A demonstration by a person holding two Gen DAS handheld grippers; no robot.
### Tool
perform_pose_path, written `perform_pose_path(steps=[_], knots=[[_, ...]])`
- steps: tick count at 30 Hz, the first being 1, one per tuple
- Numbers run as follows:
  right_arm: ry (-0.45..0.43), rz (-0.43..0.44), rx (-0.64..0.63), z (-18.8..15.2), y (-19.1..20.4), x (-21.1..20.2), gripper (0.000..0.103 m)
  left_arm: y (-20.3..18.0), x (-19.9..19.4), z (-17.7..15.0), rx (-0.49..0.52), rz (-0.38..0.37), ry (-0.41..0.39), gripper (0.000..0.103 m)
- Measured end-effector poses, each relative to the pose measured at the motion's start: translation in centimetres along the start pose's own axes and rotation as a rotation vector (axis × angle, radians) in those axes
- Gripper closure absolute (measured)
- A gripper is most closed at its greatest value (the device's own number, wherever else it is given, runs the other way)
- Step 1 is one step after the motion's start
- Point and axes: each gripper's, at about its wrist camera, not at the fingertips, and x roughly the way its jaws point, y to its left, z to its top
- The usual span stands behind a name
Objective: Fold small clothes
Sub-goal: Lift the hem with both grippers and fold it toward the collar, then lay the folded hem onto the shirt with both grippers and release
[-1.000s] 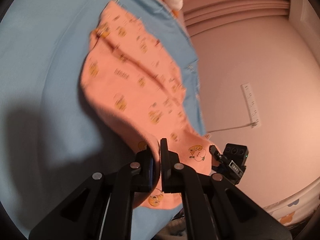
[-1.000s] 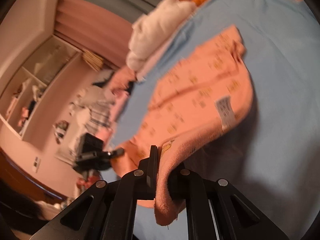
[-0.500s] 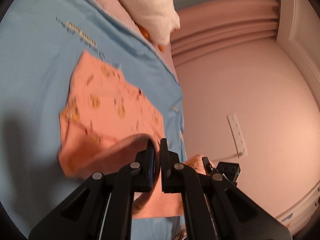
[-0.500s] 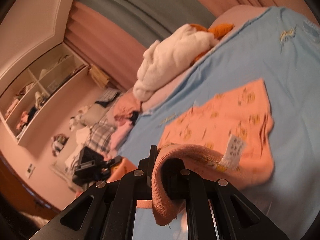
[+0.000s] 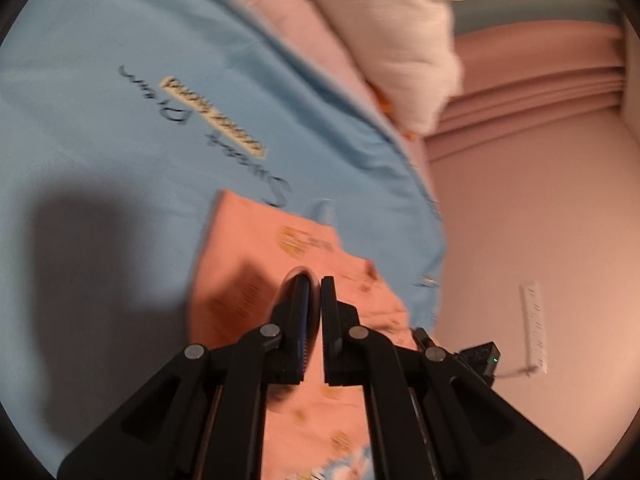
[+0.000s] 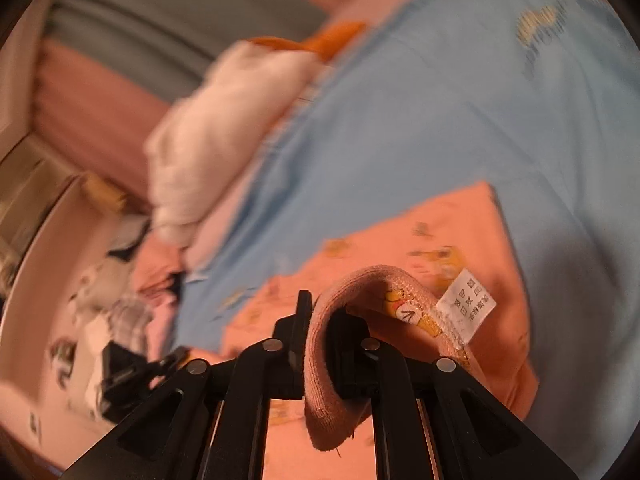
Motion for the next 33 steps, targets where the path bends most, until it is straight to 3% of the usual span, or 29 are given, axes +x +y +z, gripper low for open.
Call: perform_pose_path(steps=[2, 4, 8, 12, 13, 14, 15, 16, 17, 22, 25, 27, 29, 31, 33], knots=[[0.039, -0.005, 0.073, -0.1, -1.8, 0.5, 0.079, 0.8, 0.5, 0.1, -0.009, 0.013, 0.026, 0.101], [0.05, 0.034, 0.085, -0.5, -2.4, 0.0, 0.076, 1.0, 0.4, -0.3, 0.006, -0.014, 0.048, 0.099], [0.073, 0.06, 0.038, -1.1, -2.0, -1.6, 0.073, 0.8, -0.4, -1.8, 0.042, -0.069, 0.111, 0.078], [0.12, 0.048, -0.017, -2.0, -1.0, -2.0, 0.073, 0.2, -0.2, -3.0, 0.092, -0.04, 0.155, 0.081], [0.127, 0.025, -0.038, -2.1, -0.6, -1.8, 0.073, 0.0, 0.0, -3.1, 0.099, -0.026, 0.155, 0.084], [0.135, -0.012, -0.062, -2.2, -0.3, -1.6, 0.073, -0.1, 0.1, -3.2, 0.106, -0.008, 0.157, 0.098], [0.137, -0.033, -0.075, -2.2, -0.1, -1.4, 0.076, -0.2, 0.3, -3.3, 0.103, 0.0, 0.159, 0.101], [0.142, -0.041, -0.083, -2.1, 0.2, -1.1, 0.091, -0.3, 0.4, -3.1, 0.089, 0.0, 0.148, 0.101], [0.143, -0.034, -0.08, -1.9, 0.3, -1.0, 0.097, -0.3, 0.5, -2.8, 0.07, -0.009, 0.135, 0.101], [0.036, 0.093, 0.039, 1.1, -0.3, -0.8, 0.097, 1.2, 0.3, 1.0, -0.141, -0.091, -0.019, 0.101], [-0.006, 0.06, 0.173, 3.0, -2.1, 1.0, 0.097, 3.4, 1.3, 2.4, -0.293, -0.046, -0.065, 0.101], [-0.018, 0.013, 0.231, 3.7, -3.3, 2.0, 0.097, 4.7, 1.9, 2.9, -0.336, 0.058, -0.102, 0.1], [-0.006, -0.021, 0.299, 3.9, -4.6, 3.0, 0.093, 6.2, 2.2, 3.0, -0.398, 0.073, -0.08, 0.096], [0.012, 0.017, 0.358, 3.7, -5.6, 3.3, 0.088, 6.8, 1.8, 3.2, -0.402, 0.049, -0.068, 0.096], [-0.001, 0.041, 0.346, 3.8, -5.5, 2.6, 0.08, 6.5, 0.7, 3.3, -0.342, 0.087, -0.084, 0.086]])
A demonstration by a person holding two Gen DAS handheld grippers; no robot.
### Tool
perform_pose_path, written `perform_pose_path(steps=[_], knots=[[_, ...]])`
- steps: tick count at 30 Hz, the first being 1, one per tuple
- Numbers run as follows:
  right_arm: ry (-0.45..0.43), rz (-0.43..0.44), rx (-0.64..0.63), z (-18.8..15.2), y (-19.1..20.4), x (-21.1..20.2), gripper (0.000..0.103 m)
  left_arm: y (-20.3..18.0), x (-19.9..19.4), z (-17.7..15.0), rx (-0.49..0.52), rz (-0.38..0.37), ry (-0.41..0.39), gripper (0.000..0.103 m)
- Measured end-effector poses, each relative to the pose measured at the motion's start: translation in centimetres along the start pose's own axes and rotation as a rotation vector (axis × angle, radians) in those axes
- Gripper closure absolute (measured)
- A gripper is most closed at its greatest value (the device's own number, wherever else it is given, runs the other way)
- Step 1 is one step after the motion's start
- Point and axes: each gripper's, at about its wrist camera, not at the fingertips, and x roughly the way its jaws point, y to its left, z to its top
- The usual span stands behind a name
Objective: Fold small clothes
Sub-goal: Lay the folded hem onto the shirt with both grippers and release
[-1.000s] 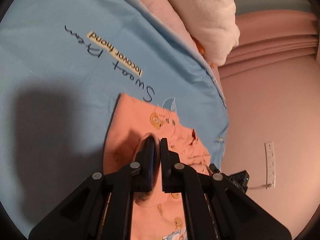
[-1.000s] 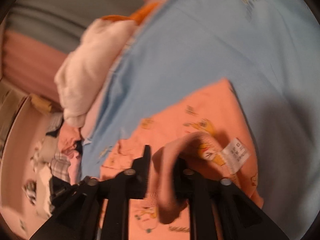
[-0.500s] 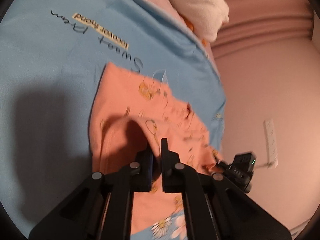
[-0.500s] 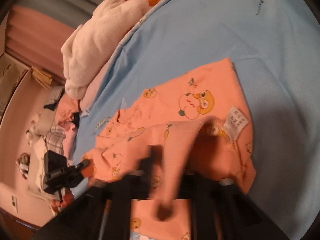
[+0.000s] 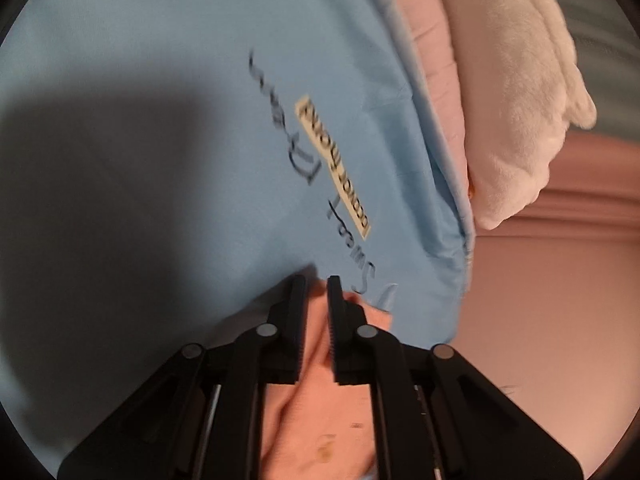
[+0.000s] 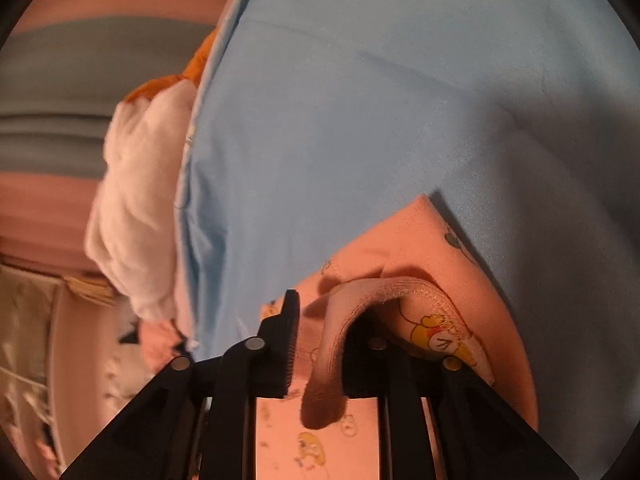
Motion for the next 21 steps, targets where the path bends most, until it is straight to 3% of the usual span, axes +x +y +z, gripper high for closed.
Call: perform_pose_path(steps=[2, 4, 10, 13, 15, 17, 21], knots=[[-0.023, -0.006, -0.048, -0.2, 0.9, -1.3, 0.061, -1.0, -1.0, -0.3, 0.093, 0.003, 0.013, 0.085], [-0.034, -0.026, -0.143, -1.0, 2.4, -2.6, 0.055, -2.3, -2.0, -1.1, 0.212, 0.018, 0.036, 0.085], [0.072, -0.146, -0.527, -5.5, 6.0, -3.4, 0.055, -5.9, -1.0, -6.9, 0.595, 0.096, 0.15, 0.085], [0.148, -0.232, -0.695, -8.0, 7.0, -1.2, 0.071, -7.0, 1.3, -9.9, 0.756, 0.178, 0.204, 0.085], [0.185, -0.353, -0.799, -8.9, 7.5, 1.5, 0.073, -7.9, 3.5, -11.0, 0.829, 0.26, 0.184, 0.085], [0.149, -0.478, -0.934, -9.3, 8.4, 3.6, 0.078, -8.7, 4.9, -11.2, 0.893, 0.318, 0.122, 0.085], [0.057, -0.524, -0.969, -7.2, 10.6, 6.1, 0.078, -10.5, 6.5, -9.4, 0.879, 0.33, 0.003, 0.085]])
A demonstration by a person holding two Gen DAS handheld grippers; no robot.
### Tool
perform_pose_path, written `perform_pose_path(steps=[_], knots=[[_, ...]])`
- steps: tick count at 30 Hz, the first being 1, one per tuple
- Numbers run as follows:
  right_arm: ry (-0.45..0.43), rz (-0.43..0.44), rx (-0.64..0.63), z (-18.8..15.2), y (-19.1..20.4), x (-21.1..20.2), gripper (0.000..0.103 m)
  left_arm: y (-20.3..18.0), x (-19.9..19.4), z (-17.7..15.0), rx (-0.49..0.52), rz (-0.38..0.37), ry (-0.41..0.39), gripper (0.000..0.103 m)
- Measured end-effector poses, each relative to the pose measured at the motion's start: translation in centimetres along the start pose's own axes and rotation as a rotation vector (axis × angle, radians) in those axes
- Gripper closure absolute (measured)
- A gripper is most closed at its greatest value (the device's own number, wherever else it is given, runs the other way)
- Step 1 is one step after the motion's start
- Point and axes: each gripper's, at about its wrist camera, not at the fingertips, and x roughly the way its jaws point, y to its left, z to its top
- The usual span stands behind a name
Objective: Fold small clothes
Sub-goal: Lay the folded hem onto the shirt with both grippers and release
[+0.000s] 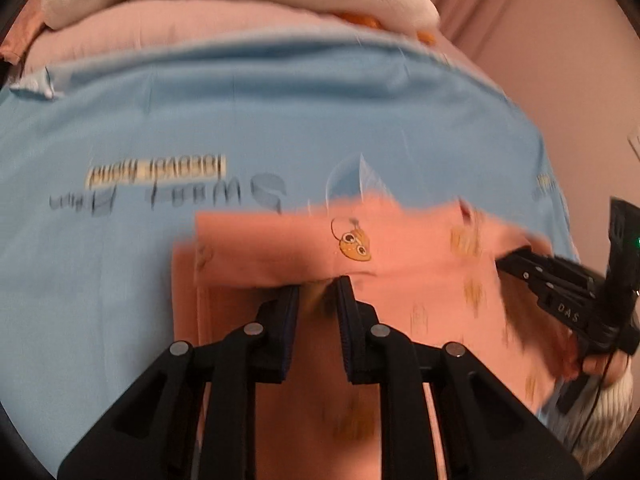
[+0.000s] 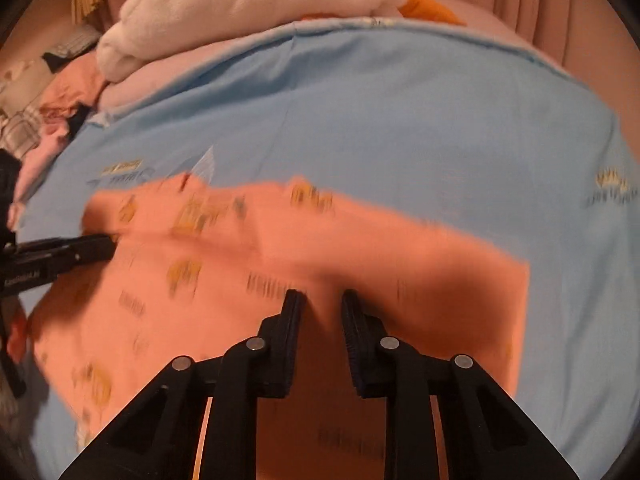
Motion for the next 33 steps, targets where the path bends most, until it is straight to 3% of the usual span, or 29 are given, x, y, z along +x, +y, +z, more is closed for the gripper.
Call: perform_pose_path(steps=[3, 5, 8, 11, 16, 20, 25, 33], knots=[[-0.136, -0.001, 0.104, 3.0, -1.9, -0.7, 0.078, 1.3, -0.4, 2.8, -0.118, -0.009, -0.076, 0.084], [-0.173, 0.037, 0.204, 4.0, -3.7, -1.2, 0.078, 2.7, -1.7, 4.1, -0.181, -0.033, -0.114, 0.08], [-0.189, 0.072, 0.259, 3.3, -4.9, -2.2, 0.078, 3.5, -3.5, 3.5, -0.159, -0.045, -0.107, 0.072], [-0.168, 0.112, 0.284, 0.0, -6.4, -3.7, 0.078, 4.5, -5.0, 0.7, -0.12, -0.064, -0.058, 0.072], [-0.131, 0.216, 0.376, -6.6, -8.6, -6.9, 0.067, 6.0, -8.3, -5.8, -0.136, -0.151, -0.006, 0.072], [-0.11, 0.215, 0.394, -9.7, -8.9, -8.6, 0.067, 6.5, -10.3, -9.4, -0.151, -0.197, 0.031, 0.072], [-0.057, 0.229, 0.391, -11.8, -8.4, -8.6, 0.067, 5.6, -9.4, -10.0, -0.2, -0.258, 0.048, 0.072], [-0.061, 0.256, 0.301, -10.9, -6.1, -8.1, 0.067, 5.4, -10.0, -10.3, -0.217, -0.283, 0.036, 0.074]])
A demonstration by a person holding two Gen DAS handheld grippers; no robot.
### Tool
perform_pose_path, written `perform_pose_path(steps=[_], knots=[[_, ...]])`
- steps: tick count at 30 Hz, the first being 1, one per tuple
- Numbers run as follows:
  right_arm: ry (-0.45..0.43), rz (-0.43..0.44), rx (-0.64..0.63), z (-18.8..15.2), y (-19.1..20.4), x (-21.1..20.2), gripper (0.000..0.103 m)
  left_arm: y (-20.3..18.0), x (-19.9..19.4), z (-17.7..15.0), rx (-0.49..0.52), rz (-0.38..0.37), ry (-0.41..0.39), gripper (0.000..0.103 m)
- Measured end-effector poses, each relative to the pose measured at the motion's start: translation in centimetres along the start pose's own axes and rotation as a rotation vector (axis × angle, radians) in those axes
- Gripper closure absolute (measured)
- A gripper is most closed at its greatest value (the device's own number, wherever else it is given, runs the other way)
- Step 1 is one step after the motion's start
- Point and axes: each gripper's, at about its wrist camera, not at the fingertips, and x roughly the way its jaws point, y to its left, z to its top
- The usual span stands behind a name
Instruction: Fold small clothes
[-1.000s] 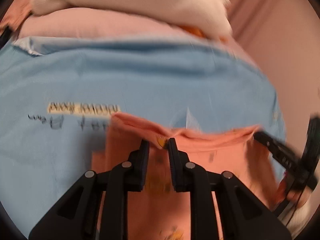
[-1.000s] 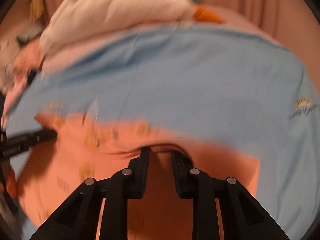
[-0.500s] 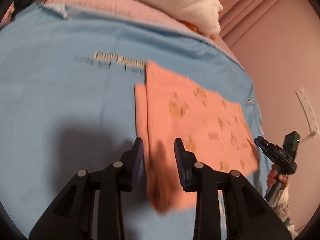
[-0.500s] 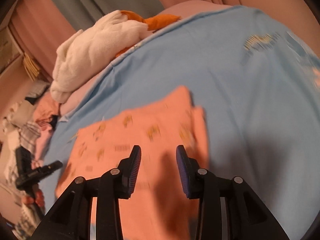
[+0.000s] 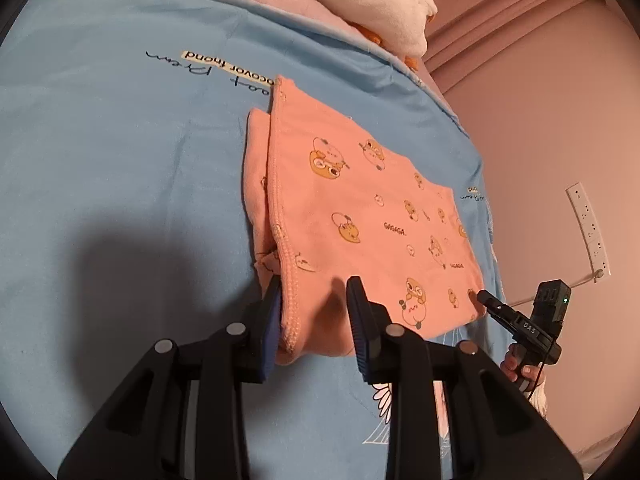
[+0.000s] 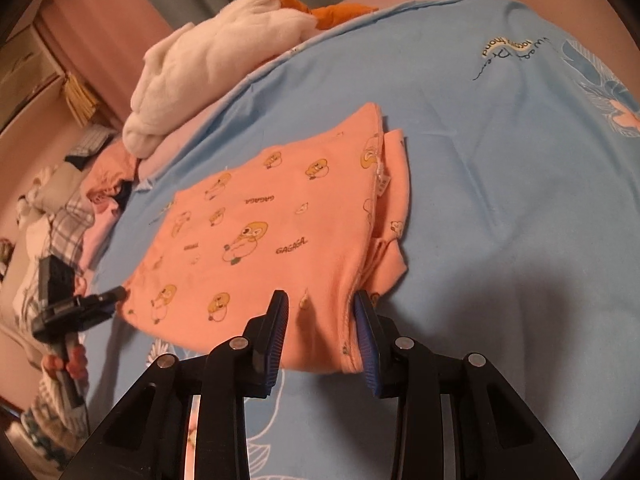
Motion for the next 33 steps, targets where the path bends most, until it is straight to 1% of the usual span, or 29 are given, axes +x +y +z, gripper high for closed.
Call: perform_pose_path(steps=[3, 5, 6, 7, 8, 9, 10, 12, 14, 17, 18, 19, 23, 24, 25, 26, 27, 28, 29, 30, 32, 33], knots=[[-0.002, 0.028, 0.004, 0.1, -0.2, 0.3, 0.067, 0.1, -0.3, 0.2, 0.005, -0.017, -0.006, 0.074], [0.025, 0.019, 0.014, 0.0, -0.5, 1.0, 0.067, 0.4, 0.5, 0.4, -0.007, -0.041, 0.026, 0.074], [0.029, 0.021, 0.018, -0.2, -0.8, 1.0, 0.067, 0.6, 0.9, 0.6, -0.021, -0.041, 0.031, 0.075], [0.029, 0.026, 0.023, -0.1, -0.8, 1.2, 0.067, 0.6, 1.2, 0.7, -0.029, -0.046, 0.032, 0.08], [0.027, 0.036, 0.022, -0.1, -0.7, 1.3, 0.075, 0.6, 1.2, 0.7, -0.038, -0.057, 0.019, 0.096], [0.018, 0.044, 0.012, -0.2, -0.5, 1.1, 0.082, 0.5, 1.0, 0.6, -0.037, -0.073, 0.012, 0.095], [0.008, 0.049, 0.004, -0.2, -0.4, 0.8, 0.095, 0.4, 0.4, 0.3, -0.027, -0.1, -0.012, 0.095], [-0.013, 0.104, -0.016, -0.7, -0.3, -0.3, 0.095, 0.2, -0.7, -0.3, -0.003, -0.132, -0.034, 0.097], [-0.021, 0.117, -0.032, -1.5, -0.1, -1.3, 0.095, 0.4, -1.5, -1.1, 0.01, -0.158, -0.04, 0.098], [-0.025, 0.124, -0.017, -2.5, -0.6, -2.1, 0.095, 0.8, -2.7, -2.6, 0.037, -0.163, -0.045, 0.1], [-0.021, 0.122, -0.012, -2.6, -0.8, -2.2, 0.095, 1.0, -2.8, -3.0, 0.041, -0.14, -0.043, 0.1], [-0.007, 0.11, -0.005, -2.8, -1.0, -1.9, 0.095, 1.5, -2.7, -3.3, 0.039, -0.094, -0.035, 0.1], [0.062, 0.036, 0.052, -2.5, -1.9, -0.1, 0.095, 3.6, -2.1, -3.6, -0.024, -0.018, -0.002, 0.098], [0.068, 0.042, 0.076, -2.3, -2.0, -0.1, 0.095, 3.6, -2.2, -3.7, -0.023, -0.013, 0.0, 0.097], [0.07, 0.038, 0.089, -2.2, -2.1, -0.4, 0.093, 3.3, -2.6, -3.7, -0.008, -0.008, -0.005, 0.098], [0.063, 0.017, 0.089, -2.0, -1.9, -0.9, 0.084, 2.6, -3.2, -3.7, 0.025, 0.01, -0.017, 0.1], [0.05, -0.012, 0.075, -2.0, -1.6, -1.5, 0.081, 1.9, -3.6, -3.5, 0.053, 0.022, -0.03, 0.102], [0.021, -0.069, 0.048, -1.8, -1.1, -2.5, 0.071, 1.0, -4.2, -3.2, 0.083, 0.02, -0.046, 0.102], [-0.009, -0.099, 0.028, -1.7, -0.7, -3.2, 0.069, 0.4, -4.2, -2.9, 0.109, 0.014, -0.059, 0.101], [-0.027, -0.107, 0.013, -1.6, -0.4, -3.5, 0.069, -0.1, -4.4, -2.6, 0.125, 0.008, -0.067, 0.101], [-0.069, -0.091, -0.028, -0.9, 0.5, -4.1, 0.069, -1.7, -3.8, -1.5, 0.164, -0.014, -0.068, 0.101], [-0.075, -0.075, -0.052, -0.4, 1.1, -3.9, 0.069, -2.3, -3.2, -1.1, 0.175, -0.019, -0.063, 0.101]])
